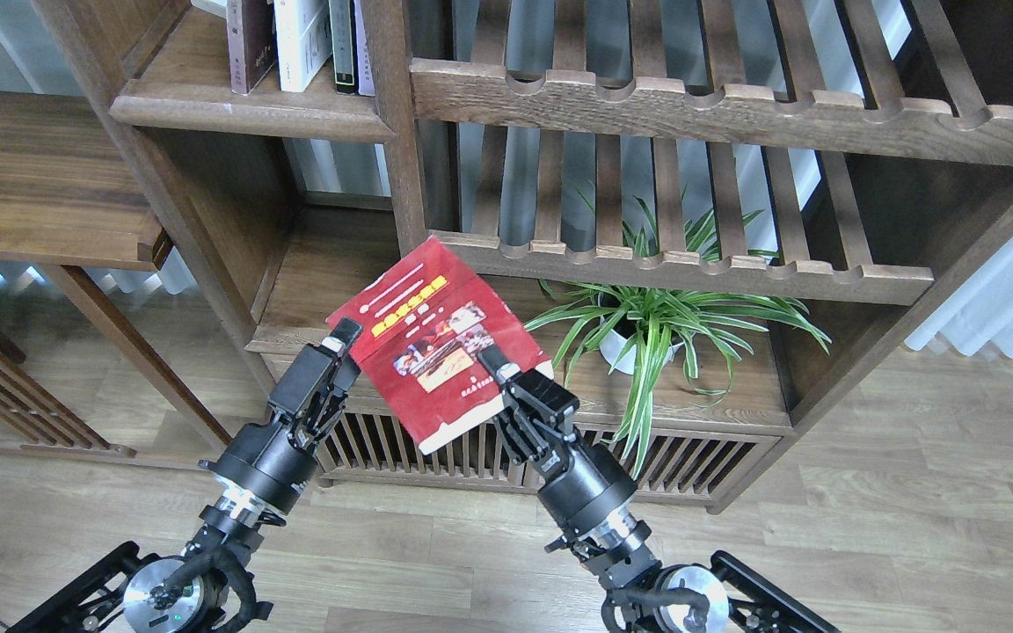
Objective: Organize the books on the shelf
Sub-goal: 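Grip the red book between both grippers below the shelf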
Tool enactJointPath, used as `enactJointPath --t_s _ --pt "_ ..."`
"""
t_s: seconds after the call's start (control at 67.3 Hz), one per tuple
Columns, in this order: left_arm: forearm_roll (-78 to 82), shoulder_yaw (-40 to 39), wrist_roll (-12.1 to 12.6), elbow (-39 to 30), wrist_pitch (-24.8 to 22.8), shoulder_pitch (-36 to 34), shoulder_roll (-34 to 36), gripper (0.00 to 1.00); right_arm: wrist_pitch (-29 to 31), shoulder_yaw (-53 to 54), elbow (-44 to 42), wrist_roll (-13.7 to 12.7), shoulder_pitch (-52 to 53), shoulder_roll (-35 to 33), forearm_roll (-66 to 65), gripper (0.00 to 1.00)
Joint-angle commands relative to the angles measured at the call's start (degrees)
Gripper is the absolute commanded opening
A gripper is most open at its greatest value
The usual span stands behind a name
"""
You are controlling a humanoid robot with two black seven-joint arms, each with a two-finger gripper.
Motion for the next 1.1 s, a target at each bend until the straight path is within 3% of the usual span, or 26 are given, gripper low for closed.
enactJointPath --t_s 0.0,0.223,0.401,0.475,0.639,0.788,0.802,0.877,1.085 --pt "0.0 2.1 0.0 0.0 0.0 -0.1 0.3 0.91 0.0 -0.3 -0.1 0.0 -0.2 0.0 -0.3 0.05" --pt "-0.2 4.8 -0.1 0.1 0.0 0.3 0.2 0.62 0.0 -0.4 0.0 0.0 -0.6 0.0 -0.3 0.05" --pt "-1.0 5.0 -0.3 0.4 0.0 0.2 -0.3 0.58 0.0 -0.5 0.2 -0.1 -1.0 0.0 -0.4 0.05" --pt "-1.2 5.0 -0.3 0.4 0.0 0.2 0.0 0.52 0.0 -0.6 0.3 -0.1 -1.2 0.0 -0.4 0.05" --pt "-1.3 5.0 -0.7 0.8 0.0 0.1 0.2 0.22 0.0 -2.0 1.3 -0.3 -1.3 0.0 -0.6 0.05" --pt "-1.2 5.0 -0.7 0.9 0.0 0.2 0.6 0.17 0.0 -2.2 1.2 -0.4 -1.3 0.0 -0.7 0.05" --pt "-1.2 5.0 -0.7 0.9 0.0 0.3 1.0 0.13 0.0 -2.1 1.2 -0.4 -1.3 0.0 -0.7 0.05" --pt "-1.2 4.8 -0.8 0.9 0.0 0.2 1.0 0.08 0.0 -2.0 1.1 -0.4 -1.3 0.0 -0.7 0.05" --pt "-1.1 4.7 -0.8 1.1 0.0 0.3 1.0 0.06 0.0 -1.4 0.8 -0.4 -1.3 0.0 -0.8 0.12"
